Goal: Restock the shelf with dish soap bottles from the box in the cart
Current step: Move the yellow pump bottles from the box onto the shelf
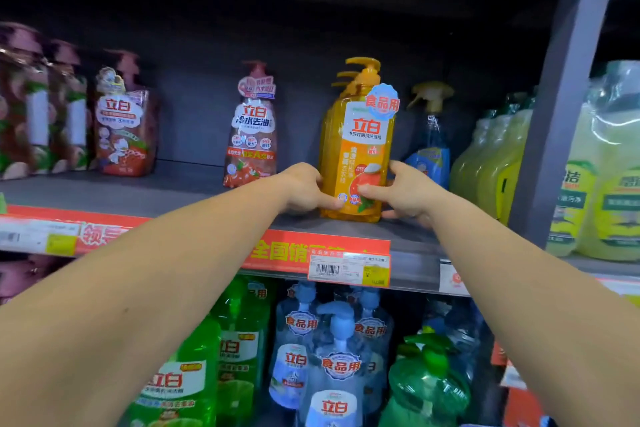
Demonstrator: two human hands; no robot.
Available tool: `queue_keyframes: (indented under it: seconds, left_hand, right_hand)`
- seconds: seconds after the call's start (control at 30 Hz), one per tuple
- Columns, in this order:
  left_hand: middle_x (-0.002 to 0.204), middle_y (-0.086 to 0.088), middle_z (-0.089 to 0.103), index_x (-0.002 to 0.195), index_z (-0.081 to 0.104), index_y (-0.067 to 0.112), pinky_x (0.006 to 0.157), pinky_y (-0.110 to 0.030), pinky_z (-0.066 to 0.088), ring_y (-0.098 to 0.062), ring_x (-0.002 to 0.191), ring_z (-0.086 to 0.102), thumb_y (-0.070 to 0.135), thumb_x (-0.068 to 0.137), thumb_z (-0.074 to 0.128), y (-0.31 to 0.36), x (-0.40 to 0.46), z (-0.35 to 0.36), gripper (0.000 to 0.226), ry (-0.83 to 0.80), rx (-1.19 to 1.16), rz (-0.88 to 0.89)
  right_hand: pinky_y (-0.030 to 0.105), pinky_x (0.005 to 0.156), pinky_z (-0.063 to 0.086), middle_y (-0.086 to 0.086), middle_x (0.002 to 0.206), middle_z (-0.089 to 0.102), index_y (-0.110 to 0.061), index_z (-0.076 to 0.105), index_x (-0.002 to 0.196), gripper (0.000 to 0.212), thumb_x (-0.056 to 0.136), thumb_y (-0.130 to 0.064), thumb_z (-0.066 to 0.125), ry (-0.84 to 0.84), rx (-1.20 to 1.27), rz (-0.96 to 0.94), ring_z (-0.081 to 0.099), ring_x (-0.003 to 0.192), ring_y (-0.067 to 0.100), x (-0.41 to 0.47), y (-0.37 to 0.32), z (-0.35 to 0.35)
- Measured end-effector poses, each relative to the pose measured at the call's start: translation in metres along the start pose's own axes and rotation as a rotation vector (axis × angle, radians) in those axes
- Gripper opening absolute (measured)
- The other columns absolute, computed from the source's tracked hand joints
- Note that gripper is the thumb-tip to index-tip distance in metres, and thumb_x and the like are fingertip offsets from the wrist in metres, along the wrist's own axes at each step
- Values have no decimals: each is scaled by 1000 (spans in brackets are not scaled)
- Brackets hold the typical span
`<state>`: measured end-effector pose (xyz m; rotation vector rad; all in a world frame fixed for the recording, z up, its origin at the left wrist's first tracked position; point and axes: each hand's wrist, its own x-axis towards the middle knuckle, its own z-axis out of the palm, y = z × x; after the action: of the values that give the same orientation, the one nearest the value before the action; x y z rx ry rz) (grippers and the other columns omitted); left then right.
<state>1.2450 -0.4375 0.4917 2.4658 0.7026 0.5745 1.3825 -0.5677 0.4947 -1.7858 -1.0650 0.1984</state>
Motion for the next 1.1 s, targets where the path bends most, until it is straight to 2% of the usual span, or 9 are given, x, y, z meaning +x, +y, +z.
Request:
queue_keyframes:
  seconds: [0.37, 0.5, 0.57, 0.63, 0.7, 0.83, 0.93, 1.03, 1.1]
  left_hand:
    - [121, -3, 64, 128, 60, 13, 101, -41, 47, -21, 109, 60, 48, 85, 67, -2, 4, 0, 56, -24, 67, 9]
    - [130, -5, 60, 134, 54, 11, 102, -38, 45, -23, 116, 57, 51, 87, 63, -3, 2, -1, 62, -20, 117, 6]
    - [139, -9, 53, 140, 48, 8, 102, -36, 41, -26, 124, 52, 53, 89, 59, -5, -4, -6, 69, 42, 166, -1]
    - [142, -12, 51, 138, 49, 6, 99, -34, 40, -30, 126, 50, 55, 91, 54, -10, -12, -16, 68, 139, 225, -10]
    - [137, -12, 54, 132, 54, 9, 96, -33, 40, -32, 123, 51, 57, 91, 53, -20, -24, -31, 63, 238, 281, -15]
    - [125, -9, 62, 117, 61, 21, 96, -43, 47, -35, 116, 55, 57, 85, 56, -52, -67, -67, 49, 480, 361, 3]
    - [130, -9, 60, 125, 58, 18, 97, -43, 45, -35, 122, 51, 54, 87, 55, -97, -118, -105, 52, 587, 429, -82]
    - [110, -9, 65, 98, 59, 17, 86, -41, 48, -36, 109, 56, 56, 84, 55, -165, -186, -152, 41, 640, 512, -226]
    - [111, -11, 64, 100, 58, 18, 89, -42, 48, -36, 112, 56, 56, 85, 55, -216, -240, -185, 41, 644, 530, -358]
  right_hand:
    - [39, 82, 57, -3, 127, 58, -25, 39, 137, 62, 85, -34, 71, -17, -42, 24, 60, 111, 20, -1, -1, 2]
    - [40, 92, 53, 1, 139, 52, -21, 31, 145, 75, 84, -35, 72, 6, -55, 46, 56, 120, 24, -6, -6, 5]
    - [41, 97, 47, 5, 146, 45, -16, 20, 151, 86, 85, -38, 71, 191, -167, -9, 48, 131, 27, -10, -15, 8]
    - [42, 100, 43, 6, 141, 50, -15, 32, 146, 72, 86, -36, 66, 488, -341, -227, 47, 130, 28, -18, -30, 13]
    - [40, 103, 39, 5, 138, 52, -16, 40, 141, 63, 86, -35, 62, 598, -454, -433, 45, 130, 27, -29, -53, 32]
    - [37, 114, 25, 8, 151, 39, -12, 31, 149, 65, 93, -33, 56, 348, -609, -629, 31, 141, 27, -47, -100, 101]
    - [37, 111, 29, 7, 150, 40, -13, 32, 149, 61, 95, -31, 54, 195, -572, -692, 32, 141, 26, -60, -137, 171]
    - [39, 103, 37, 8, 143, 47, -14, 38, 144, 54, 95, -29, 53, 61, -528, -746, 39, 135, 28, -79, -179, 257]
    - [40, 100, 38, 11, 141, 48, -13, 40, 141, 53, 94, -31, 55, -34, -490, -793, 42, 132, 31, -102, -210, 323]
